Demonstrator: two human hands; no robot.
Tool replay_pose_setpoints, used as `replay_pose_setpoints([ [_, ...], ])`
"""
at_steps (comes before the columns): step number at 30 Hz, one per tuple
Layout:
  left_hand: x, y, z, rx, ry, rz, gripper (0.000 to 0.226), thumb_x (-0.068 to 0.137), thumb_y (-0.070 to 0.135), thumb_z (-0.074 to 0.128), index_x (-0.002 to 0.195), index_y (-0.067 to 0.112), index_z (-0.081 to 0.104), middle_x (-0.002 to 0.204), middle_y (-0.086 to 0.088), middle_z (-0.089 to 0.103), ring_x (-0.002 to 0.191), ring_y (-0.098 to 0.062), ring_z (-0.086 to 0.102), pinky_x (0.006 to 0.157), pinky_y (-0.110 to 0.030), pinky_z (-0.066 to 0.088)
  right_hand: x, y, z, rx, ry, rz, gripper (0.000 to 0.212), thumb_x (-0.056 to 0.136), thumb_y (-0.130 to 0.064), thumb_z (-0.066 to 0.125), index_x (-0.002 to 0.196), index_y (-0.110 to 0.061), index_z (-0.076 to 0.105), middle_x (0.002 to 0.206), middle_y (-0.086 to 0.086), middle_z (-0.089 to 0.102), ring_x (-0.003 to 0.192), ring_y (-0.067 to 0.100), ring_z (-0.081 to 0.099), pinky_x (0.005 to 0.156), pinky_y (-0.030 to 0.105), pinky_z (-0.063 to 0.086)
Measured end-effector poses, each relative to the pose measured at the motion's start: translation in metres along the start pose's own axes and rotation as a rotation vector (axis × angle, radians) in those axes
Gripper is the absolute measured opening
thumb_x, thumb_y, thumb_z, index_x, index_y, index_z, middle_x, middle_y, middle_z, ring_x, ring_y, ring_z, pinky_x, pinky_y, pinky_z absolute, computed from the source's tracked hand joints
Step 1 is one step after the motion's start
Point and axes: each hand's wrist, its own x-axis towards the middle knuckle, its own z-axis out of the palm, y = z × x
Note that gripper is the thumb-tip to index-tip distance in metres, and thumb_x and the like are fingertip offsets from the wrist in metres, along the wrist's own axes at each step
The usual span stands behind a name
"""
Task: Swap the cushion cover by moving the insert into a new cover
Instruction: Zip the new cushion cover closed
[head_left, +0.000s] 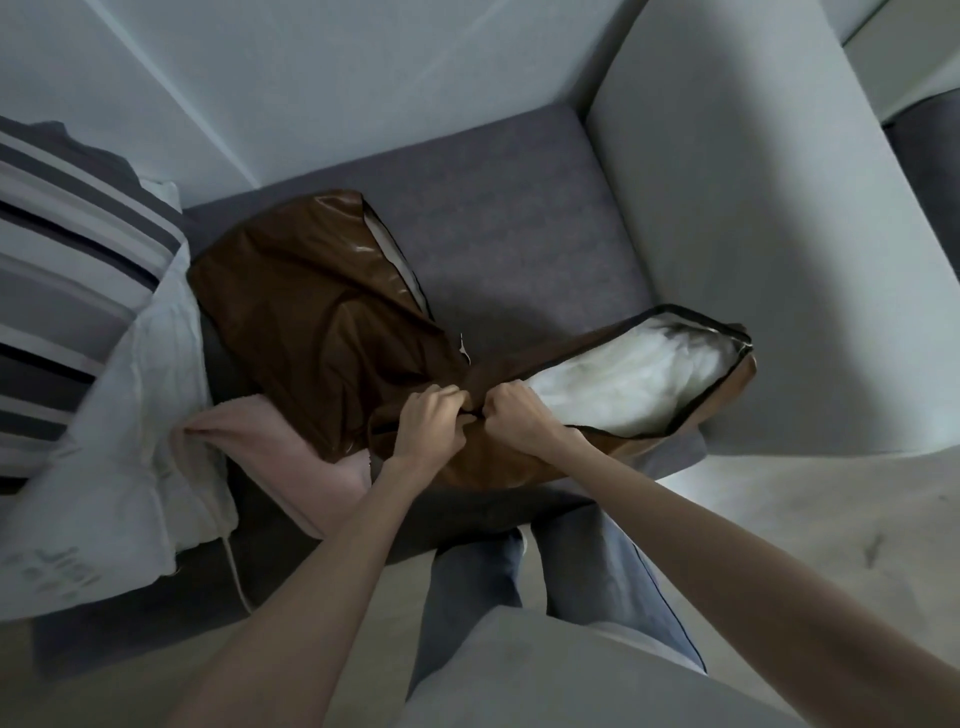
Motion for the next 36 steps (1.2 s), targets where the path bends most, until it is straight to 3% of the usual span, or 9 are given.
replay_pose_setpoints([
  [7, -0.001, -0.012, -0.007, -0.022, 0.053, -0.031, 0.005, 0.081, 0.013, 0.074, 0.084, 0.014, 0.07, 0.082, 0.001, 0.068, 0.077, -0.019, 0.065, 0.068, -0.034, 0.048, -0.008, 0.027, -0.027, -0.076, 0.135, 0.131, 0.02, 0.081, -0.012, 0.055, 0.066, -0.006, 0.067, 0.065, 0.004, 0.059, 0.058, 0.02, 0.055, 0.051, 0.026, 0.037],
  [17, -0.002, -0.001, -0.011, 0.019, 0.008, -0.006, 0.009, 0.084, 0.022, 0.073, 0.083, 0.016, 0.066, 0.079, 0.005, 0.064, 0.074, -0.014, 0.062, 0.067, -0.028, 0.043, -0.03, 0.079, -0.053, 0.002, 0.26, 0.281, 0.017, 0.07, -0.007, 0.055, 0.053, -0.008, 0.05, 0.063, 0.003, 0.055, 0.058, 0.023, 0.054, 0.048, 0.028, 0.032],
  [19, -0.002, 0.001, -0.01, 0.025, 0.009, 0.004, 0.008, 0.084, 0.021, 0.073, 0.084, 0.016, 0.067, 0.079, 0.004, 0.065, 0.074, -0.015, 0.062, 0.067, -0.028, 0.043, -0.033, 0.082, -0.056, -0.024, 0.269, 0.277, 0.019, 0.07, -0.007, 0.055, 0.054, -0.009, 0.047, 0.063, 0.002, 0.051, 0.057, 0.023, 0.05, 0.052, 0.031, 0.034],
  [24, -0.001, 0.002, -0.009, 0.047, -0.002, -0.047, 0.007, 0.084, 0.017, 0.072, 0.085, 0.014, 0.066, 0.083, 0.002, 0.064, 0.077, -0.015, 0.063, 0.068, -0.031, 0.05, -0.034, 0.067, -0.046, -0.125, 0.294, 0.199, 0.007, 0.081, -0.003, 0.056, 0.077, -0.001, 0.061, 0.09, 0.009, 0.052, 0.073, 0.031, 0.055, 0.062, 0.037, 0.047],
  [28, -0.008, 0.005, -0.006, 0.048, -0.008, -0.078, 0.008, 0.082, 0.01, 0.072, 0.084, 0.014, 0.066, 0.084, 0.002, 0.064, 0.079, -0.016, 0.063, 0.066, -0.027, 0.046, -0.034, 0.036, -0.028, -0.152, 0.234, 0.175, 0.013, 0.082, 0.001, 0.057, 0.092, 0.002, 0.065, 0.106, 0.015, 0.054, 0.086, 0.034, 0.057, 0.084, 0.04, 0.046],
  [32, -0.01, 0.005, -0.003, 0.032, -0.018, -0.121, 0.016, 0.081, -0.001, 0.068, 0.09, 0.012, 0.066, 0.093, -0.002, 0.066, 0.088, -0.02, 0.064, 0.071, -0.031, 0.049, -0.029, 0.016, -0.017, 0.078, 0.2, 0.227, 0.013, 0.079, 0.009, 0.053, 0.088, 0.005, 0.061, 0.118, 0.02, 0.05, 0.091, 0.039, 0.057, 0.087, 0.045, 0.051],
  [36, -0.007, 0.004, -0.001, 0.031, -0.034, -0.126, 0.017, 0.086, 0.002, 0.063, 0.097, 0.015, 0.065, 0.101, 0.001, 0.063, 0.096, -0.019, 0.061, 0.072, -0.033, 0.049, -0.028, 0.02, -0.014, 0.188, 0.21, 0.242, 0.014, 0.075, 0.011, 0.048, 0.083, 0.006, 0.059, 0.112, 0.021, 0.049, 0.099, 0.039, 0.053, 0.093, 0.044, 0.048],
])
